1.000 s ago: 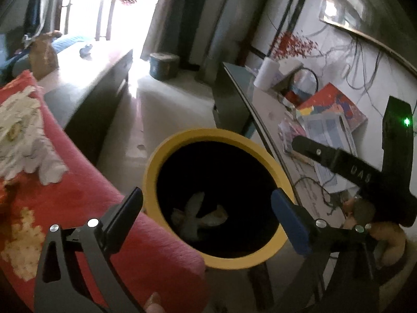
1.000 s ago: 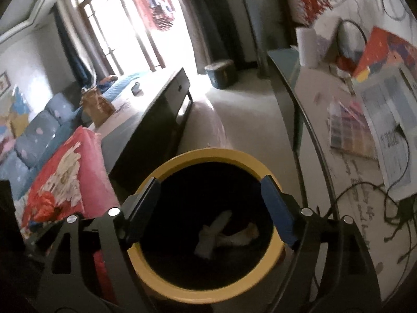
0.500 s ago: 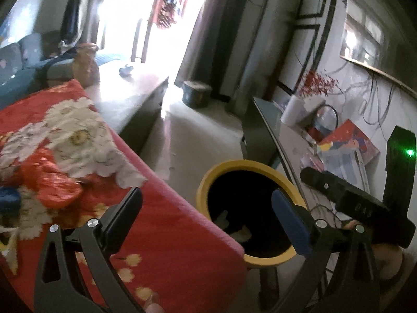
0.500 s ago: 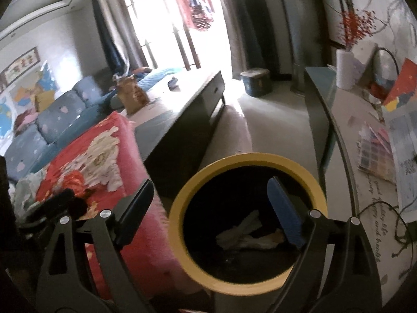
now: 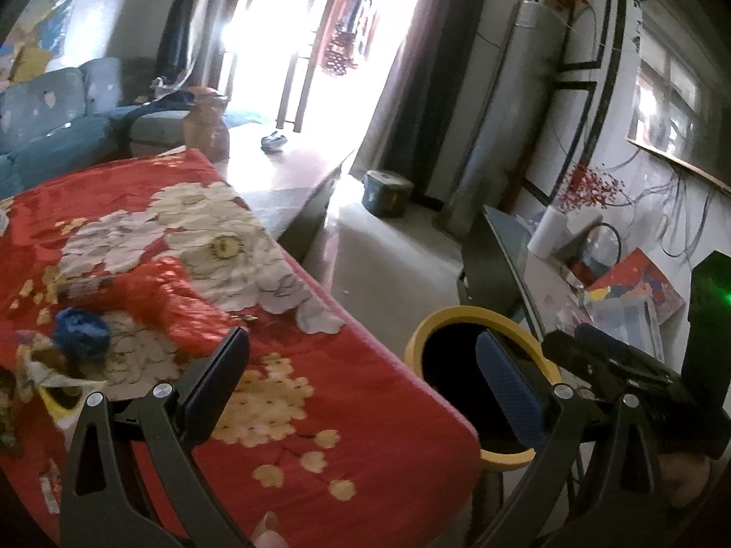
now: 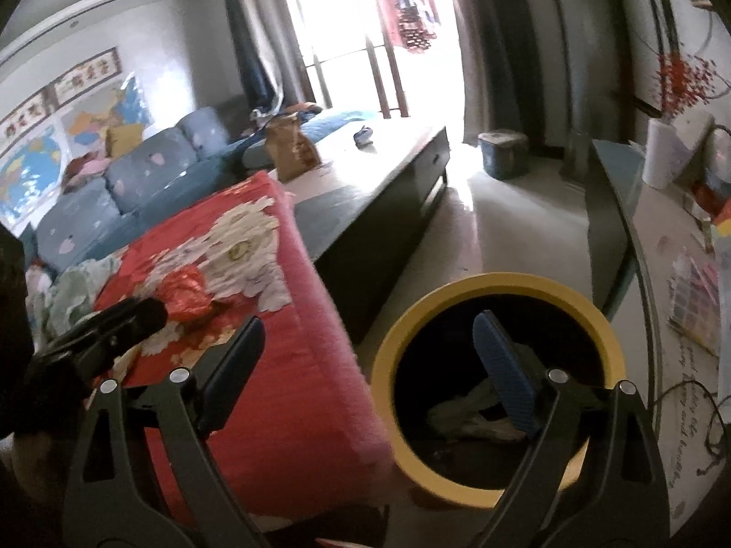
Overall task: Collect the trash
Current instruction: 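Move both grippers back over the trash on the bed, then grasp the green snack bag with the left gripper while the right grasps the red plastic bag, then carry the green snack bag and red plastic bag over the bin with both grippers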
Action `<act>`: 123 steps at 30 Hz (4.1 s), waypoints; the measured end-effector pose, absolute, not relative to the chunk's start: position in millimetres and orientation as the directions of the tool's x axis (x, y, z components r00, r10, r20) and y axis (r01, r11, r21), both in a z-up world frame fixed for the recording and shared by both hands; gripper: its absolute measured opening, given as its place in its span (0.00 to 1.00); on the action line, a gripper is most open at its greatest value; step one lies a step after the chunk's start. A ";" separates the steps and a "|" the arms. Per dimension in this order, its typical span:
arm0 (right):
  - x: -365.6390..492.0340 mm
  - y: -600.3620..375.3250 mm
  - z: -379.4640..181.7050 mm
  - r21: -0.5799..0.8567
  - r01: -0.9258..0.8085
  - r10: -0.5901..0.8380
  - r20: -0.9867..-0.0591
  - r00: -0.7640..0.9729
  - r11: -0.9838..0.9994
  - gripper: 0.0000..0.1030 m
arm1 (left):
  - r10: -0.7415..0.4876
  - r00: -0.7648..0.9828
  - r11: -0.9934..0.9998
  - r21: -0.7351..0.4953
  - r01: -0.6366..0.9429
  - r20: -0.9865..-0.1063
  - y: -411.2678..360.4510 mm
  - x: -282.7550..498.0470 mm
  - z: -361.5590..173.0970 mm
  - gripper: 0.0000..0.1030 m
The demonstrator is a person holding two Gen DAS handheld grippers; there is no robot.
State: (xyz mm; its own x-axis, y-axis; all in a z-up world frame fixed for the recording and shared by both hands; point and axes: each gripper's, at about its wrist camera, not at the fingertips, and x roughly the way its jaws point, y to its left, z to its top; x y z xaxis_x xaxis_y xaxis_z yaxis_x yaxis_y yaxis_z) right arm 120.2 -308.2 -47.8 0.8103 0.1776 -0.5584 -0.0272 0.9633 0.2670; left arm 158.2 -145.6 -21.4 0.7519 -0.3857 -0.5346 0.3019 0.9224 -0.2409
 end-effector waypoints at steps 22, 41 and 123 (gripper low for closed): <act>128.0 -215.4 -31.5 0.221 -0.275 0.353 -0.556 0.753 0.936 0.82 | -0.219 0.846 0.961 -0.258 0.101 -0.485 -44.7 141.3 -6.6 0.94; 176.8 -120.0 -46.4 0.162 -0.424 0.427 -0.616 0.662 0.891 0.82 | -0.047 0.858 0.962 -0.256 -0.099 -0.511 56.0 123.9 -14.8 0.94; 168.5 -157.6 -22.8 0.252 -0.435 0.497 -0.557 0.665 0.864 0.19 | -0.278 0.811 0.931 -0.353 0.095 -0.515 40.9 96.0 -6.1 0.28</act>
